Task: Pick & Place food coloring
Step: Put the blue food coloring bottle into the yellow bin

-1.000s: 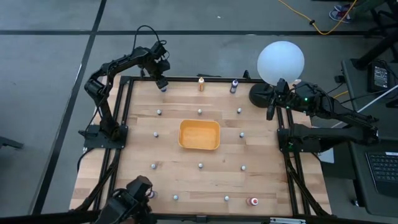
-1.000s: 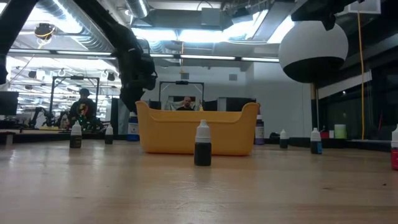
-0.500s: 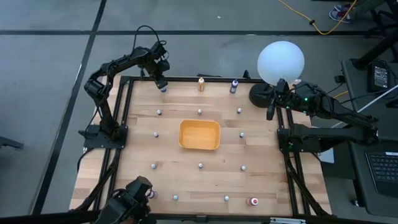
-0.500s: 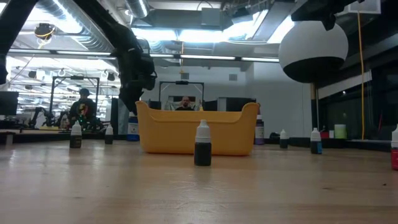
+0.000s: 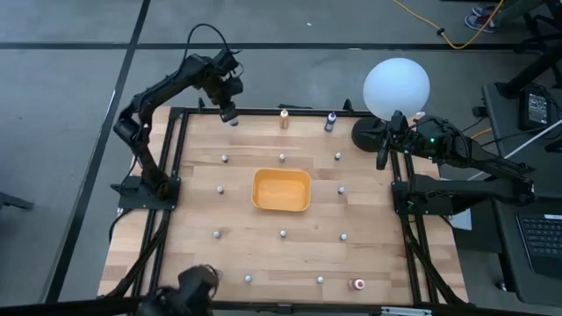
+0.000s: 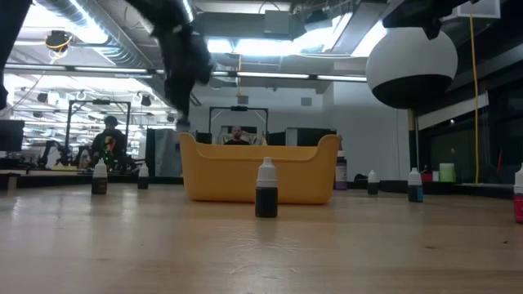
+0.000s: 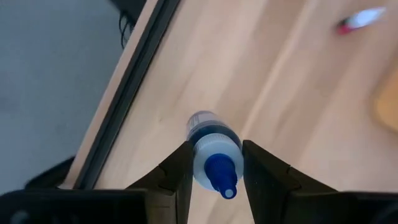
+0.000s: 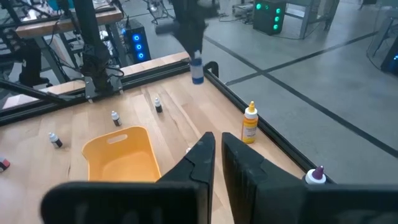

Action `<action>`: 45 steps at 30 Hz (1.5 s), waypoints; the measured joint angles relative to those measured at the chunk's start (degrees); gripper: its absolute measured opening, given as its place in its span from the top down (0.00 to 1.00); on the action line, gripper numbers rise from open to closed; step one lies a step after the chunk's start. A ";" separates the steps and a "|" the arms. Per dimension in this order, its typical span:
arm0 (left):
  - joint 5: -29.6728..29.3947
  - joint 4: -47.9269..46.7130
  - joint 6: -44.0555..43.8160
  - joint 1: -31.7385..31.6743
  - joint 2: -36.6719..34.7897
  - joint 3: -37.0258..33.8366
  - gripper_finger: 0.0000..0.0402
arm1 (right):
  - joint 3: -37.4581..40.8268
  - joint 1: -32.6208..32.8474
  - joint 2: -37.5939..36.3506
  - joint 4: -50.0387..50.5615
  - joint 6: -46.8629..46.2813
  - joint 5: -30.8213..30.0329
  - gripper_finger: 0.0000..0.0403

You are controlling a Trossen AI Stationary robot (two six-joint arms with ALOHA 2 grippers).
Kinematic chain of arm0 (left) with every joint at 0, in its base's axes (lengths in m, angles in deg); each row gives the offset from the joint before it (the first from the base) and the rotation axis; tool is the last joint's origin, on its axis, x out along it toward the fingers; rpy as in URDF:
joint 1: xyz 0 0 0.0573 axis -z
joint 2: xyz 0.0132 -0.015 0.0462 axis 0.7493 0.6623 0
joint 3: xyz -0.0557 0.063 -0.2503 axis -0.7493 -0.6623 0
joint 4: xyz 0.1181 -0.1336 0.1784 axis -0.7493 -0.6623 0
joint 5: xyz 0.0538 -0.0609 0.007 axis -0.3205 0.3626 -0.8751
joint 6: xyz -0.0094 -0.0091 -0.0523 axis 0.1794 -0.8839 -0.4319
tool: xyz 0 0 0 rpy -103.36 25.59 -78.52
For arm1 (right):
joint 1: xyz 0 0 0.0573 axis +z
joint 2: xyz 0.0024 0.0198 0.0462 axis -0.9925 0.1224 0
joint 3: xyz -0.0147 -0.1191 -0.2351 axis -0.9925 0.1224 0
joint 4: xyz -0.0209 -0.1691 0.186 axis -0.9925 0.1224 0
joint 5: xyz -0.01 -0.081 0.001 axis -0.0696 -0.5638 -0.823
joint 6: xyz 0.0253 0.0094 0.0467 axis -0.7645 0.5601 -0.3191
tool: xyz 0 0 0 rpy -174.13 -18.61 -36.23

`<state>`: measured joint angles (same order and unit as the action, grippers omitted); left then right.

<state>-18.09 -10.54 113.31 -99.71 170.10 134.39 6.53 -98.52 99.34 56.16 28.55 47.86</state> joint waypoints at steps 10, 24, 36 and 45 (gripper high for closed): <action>-0.60 -14.16 -12.90 15.70 -3.56 19.85 0.72 | 0.00 0.01 -0.02 -0.02 0.16 0.02 0.92; -3.63 -19.37 -30.69 30.25 -5.84 32.00 0.72 | 0.00 0.02 -0.04 -0.02 2.99 0.07 0.92; -0.60 -18.68 -22.76 35.89 -6.38 31.02 0.72 | 0.00 0.02 -0.02 0.46 2.88 0.07 0.92; -0.03 -6.66 -17.09 39.25 -6.32 14.11 0.72 | 0.00 0.02 -0.02 0.42 3.04 0.07 0.92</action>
<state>-18.12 -17.20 96.21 -60.46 163.79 148.50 6.53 -98.50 99.32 56.58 31.59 47.93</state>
